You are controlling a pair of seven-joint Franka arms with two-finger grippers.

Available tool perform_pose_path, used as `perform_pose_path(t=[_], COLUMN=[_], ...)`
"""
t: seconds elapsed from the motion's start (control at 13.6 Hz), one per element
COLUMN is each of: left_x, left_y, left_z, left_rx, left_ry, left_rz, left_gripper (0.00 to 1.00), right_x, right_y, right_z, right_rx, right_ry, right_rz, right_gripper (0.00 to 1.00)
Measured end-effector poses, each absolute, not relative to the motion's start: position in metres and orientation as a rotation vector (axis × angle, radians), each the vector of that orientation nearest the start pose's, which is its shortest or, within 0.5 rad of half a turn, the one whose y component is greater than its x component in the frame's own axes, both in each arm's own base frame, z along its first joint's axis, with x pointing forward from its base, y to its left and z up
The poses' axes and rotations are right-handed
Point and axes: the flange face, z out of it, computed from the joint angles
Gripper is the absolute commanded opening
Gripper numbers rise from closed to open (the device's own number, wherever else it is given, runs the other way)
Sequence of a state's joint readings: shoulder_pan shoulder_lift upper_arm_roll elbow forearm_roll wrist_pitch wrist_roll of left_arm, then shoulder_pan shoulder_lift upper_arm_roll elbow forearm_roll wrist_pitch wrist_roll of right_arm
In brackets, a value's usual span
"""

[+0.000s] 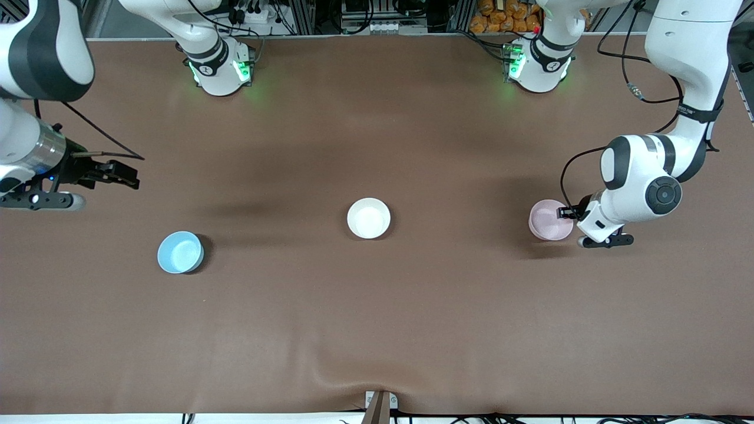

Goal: Stack pink and blue bowls on white bowl
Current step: 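Grasp the pink bowl rim with the left gripper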

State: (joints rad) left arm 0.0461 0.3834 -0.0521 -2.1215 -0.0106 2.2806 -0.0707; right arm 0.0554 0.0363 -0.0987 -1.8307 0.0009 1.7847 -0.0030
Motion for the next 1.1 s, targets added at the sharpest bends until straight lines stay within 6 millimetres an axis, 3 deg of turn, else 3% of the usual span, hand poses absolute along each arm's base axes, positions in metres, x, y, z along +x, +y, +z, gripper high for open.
perform_pose_path(t=[0.07,0.66,0.88,1.1], left_x=[0.551,0.555,0.562,0.564], left_y=[-0.004,-0.009,-0.039,-0.094], left_z=[0.212,0.221,0.259,0.311], left_rx=[-3.138,-3.145,-3.159,-3.165], left_ry=[-0.116,-0.097,-0.019,-0.004], left_rz=[0.353,0.321,0.291,0.271], left_gripper=[0.00,0.00,0.00,0.00], right_x=[0.570,0.626,0.648,0.658], right_y=[-0.027,-0.050,-0.047,-0.034], right_z=[0.493,0.442,0.434,0.420], right_rx=[-3.141,-3.159,-3.162,-3.163], right_ry=[0.073,0.131,0.120,0.086], right_rz=[0.099,0.024,-0.073,-0.099], right_gripper=[1.00,1.00,1.00,1.00])
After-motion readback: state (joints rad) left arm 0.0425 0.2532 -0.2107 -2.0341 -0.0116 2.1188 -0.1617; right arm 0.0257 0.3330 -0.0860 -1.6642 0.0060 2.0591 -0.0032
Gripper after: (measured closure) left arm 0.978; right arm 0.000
